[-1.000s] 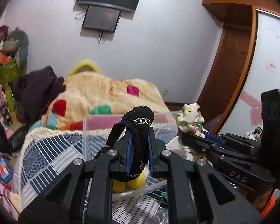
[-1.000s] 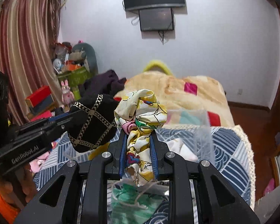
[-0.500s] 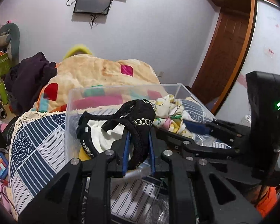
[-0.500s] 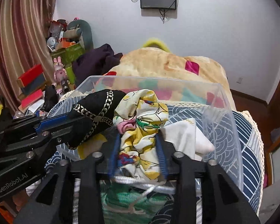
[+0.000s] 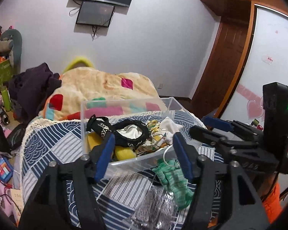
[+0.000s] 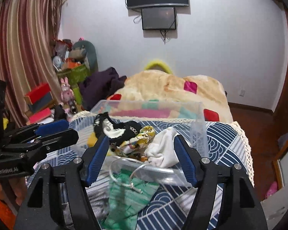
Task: Organize soft objects
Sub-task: 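Grasp the bagged grey sock with the left tool while the right grasps the green glove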
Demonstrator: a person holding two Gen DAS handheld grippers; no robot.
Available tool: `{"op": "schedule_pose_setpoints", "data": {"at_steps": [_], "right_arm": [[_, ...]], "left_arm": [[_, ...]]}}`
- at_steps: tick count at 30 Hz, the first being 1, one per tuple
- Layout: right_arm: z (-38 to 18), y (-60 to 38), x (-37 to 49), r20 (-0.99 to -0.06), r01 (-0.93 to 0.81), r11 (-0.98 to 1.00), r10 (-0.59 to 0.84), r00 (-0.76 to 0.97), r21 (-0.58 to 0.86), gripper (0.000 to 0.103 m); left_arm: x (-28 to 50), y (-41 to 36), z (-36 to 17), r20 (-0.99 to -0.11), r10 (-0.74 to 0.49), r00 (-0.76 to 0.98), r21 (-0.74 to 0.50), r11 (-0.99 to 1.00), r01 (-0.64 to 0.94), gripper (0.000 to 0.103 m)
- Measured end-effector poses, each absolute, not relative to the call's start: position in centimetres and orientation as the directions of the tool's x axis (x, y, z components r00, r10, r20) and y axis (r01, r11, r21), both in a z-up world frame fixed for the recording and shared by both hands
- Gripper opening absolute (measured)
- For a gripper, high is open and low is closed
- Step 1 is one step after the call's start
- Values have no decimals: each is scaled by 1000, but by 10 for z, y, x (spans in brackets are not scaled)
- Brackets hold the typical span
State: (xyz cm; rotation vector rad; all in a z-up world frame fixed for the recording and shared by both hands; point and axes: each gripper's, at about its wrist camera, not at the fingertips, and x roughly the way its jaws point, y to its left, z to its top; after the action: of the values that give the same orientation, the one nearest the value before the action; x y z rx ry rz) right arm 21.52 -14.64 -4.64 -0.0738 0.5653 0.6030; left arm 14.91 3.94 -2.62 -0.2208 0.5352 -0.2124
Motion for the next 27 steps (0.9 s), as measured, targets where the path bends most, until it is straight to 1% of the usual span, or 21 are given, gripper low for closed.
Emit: {"op": "schedule_pose_setpoints", "data": {"at_steps": [4,9,12,17,20,22,23,24,25,26,27], "right_arm": [[-53,-149,201,-526,-566,820,521,673,88,69],[-83,-142,194,-588,-572,818,494,640,63,69],[-110,-137,198,-645,-577,814,478,596,71,69],[-133,-135,204,-694,-566,816,474,542,115,68],[-140,-132,208,-704,-568,813,477,527,126,60],[-144,-128,209,-711,-581,801,492,503,143,47],[-144,-128,207,-707,-588,796,499,501,144,44],[-144,-126,207,-702,-594,792,503,503,141,39],[-144,-126,205,-701,-597,789,507,501,143,32],[-143,-126,202,-700,-599,788,510,500,146,27],[-144,-127,200,-699,-599,786,513,498,150,21]], "left_arm": [[134,36,-33,-503,-246,829,-235,961,142,72],[127,28,-60,-561,-264,785,-241,959,151,73],[126,18,-86,-619,-283,733,-242,956,164,73],[125,2,-120,-682,-293,670,-238,955,176,73],[127,-2,-135,-699,-307,646,-259,950,171,73],[124,-2,-137,-685,-299,664,-254,953,167,71],[123,-3,-137,-684,-295,667,-249,954,166,67],[121,-3,-137,-681,-295,671,-248,954,167,63],[120,-4,-136,-679,-295,672,-249,954,167,58],[121,-2,-136,-677,-294,675,-249,954,165,51],[120,0,-136,-675,-294,676,-251,954,164,47]]}}
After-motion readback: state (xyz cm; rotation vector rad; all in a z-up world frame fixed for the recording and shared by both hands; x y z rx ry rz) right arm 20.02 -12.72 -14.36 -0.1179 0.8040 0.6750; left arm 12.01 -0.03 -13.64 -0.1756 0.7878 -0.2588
